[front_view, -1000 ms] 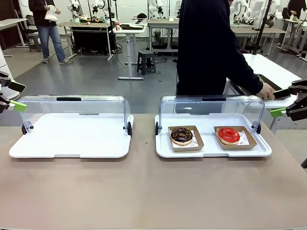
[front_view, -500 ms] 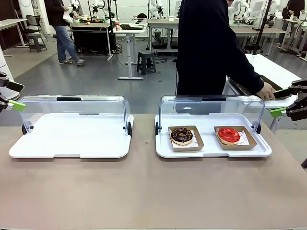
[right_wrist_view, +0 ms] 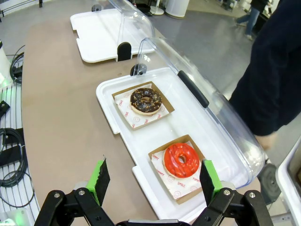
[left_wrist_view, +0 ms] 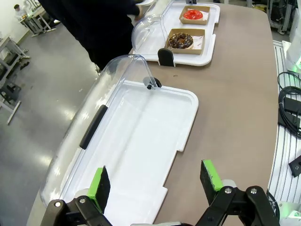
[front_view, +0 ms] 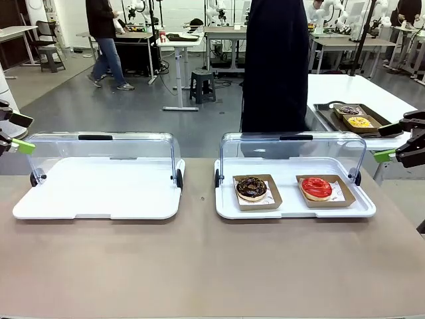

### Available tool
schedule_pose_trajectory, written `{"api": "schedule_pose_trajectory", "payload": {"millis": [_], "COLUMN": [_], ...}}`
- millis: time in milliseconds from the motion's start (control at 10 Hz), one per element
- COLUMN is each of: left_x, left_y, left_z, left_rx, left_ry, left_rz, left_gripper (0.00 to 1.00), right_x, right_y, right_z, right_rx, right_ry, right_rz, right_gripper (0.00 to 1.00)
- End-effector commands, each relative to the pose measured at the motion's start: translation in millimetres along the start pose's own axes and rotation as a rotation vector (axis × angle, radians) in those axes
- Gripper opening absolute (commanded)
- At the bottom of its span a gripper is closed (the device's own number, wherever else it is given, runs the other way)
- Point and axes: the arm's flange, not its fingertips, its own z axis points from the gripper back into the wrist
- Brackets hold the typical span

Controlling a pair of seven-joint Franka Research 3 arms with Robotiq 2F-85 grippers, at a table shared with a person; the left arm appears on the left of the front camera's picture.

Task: Provide the desired donut to the person.
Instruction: Place the picked Paper togo box onto the Handle tray extended by the person.

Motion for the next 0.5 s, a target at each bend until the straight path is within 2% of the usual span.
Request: {"api": "schedule_pose_trajectory", "payload": {"millis": [0,400], "left_x": [-2.2,-2.2], "left_y": [-1.7,-1.7], "left_z": [-0.5,-0.5], "left_rx": [0.010,0.010], "left_ry": [0.011,0.011], "left_rz": [0.009,0.009], "left_gripper": [1.00,1.00], "right_x": [-1.3,-1.3], "right_y": [-2.5,-2.5], "right_z": [-2.8,-2.8], "right_rx": [-0.001,-0.001], "right_ry": [-0.031,-0.031], "right_rz": [0.012,0.012], "right_gripper": [1.00,1.00]}}
